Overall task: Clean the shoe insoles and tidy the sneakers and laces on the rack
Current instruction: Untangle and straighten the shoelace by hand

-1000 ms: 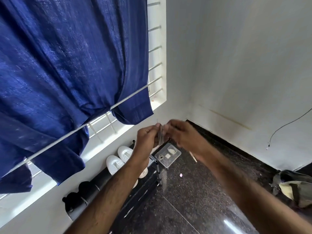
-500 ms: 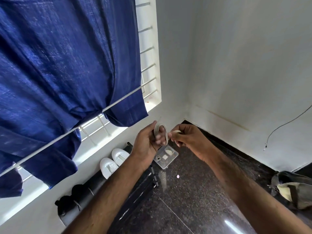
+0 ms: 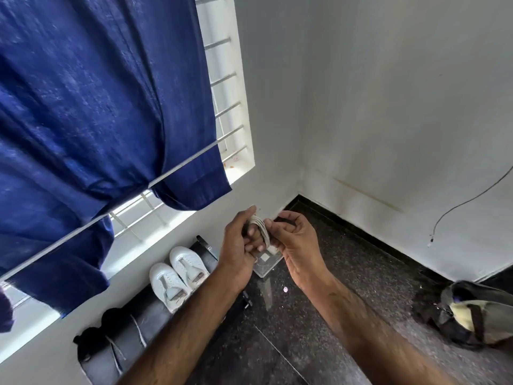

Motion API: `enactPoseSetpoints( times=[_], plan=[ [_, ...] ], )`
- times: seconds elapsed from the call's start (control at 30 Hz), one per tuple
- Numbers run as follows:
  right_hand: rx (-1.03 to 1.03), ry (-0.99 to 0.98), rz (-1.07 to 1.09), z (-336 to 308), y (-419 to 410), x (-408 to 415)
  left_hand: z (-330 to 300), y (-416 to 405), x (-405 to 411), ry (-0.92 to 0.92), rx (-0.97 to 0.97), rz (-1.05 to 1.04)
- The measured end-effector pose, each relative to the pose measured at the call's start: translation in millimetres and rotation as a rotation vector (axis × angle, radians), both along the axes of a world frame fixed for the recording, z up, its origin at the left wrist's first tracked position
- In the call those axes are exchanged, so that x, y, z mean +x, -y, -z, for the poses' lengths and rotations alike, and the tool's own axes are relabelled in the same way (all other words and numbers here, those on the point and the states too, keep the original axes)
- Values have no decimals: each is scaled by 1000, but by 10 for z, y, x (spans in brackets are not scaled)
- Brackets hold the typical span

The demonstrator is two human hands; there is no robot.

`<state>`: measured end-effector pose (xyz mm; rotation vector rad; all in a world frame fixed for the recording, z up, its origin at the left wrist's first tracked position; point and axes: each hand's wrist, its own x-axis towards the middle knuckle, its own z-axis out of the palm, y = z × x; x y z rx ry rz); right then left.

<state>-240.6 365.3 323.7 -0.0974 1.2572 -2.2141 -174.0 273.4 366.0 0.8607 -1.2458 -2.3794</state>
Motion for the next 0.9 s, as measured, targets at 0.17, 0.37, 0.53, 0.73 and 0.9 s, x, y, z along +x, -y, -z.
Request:
enactPoseSetpoints(
  times=[0.17,0.37,0.53,0.73,0.9],
  plan=[
    [174,-182,76,82,42,-200,141,57,-290,-4,-25,23],
    [242,-289,-119,211,104,-605,402,374,-722,-52,-98,128],
    [505,-444,-142,295,358,-1160,515,694,-1178,-1,-134,255],
    [593,-410,-201,549,879,-1763,634,1151,-1838,112,-93,240],
    [366,-146,-423,761,1182,-2245,877,1413,-2264,231,-41,201]
  ],
)
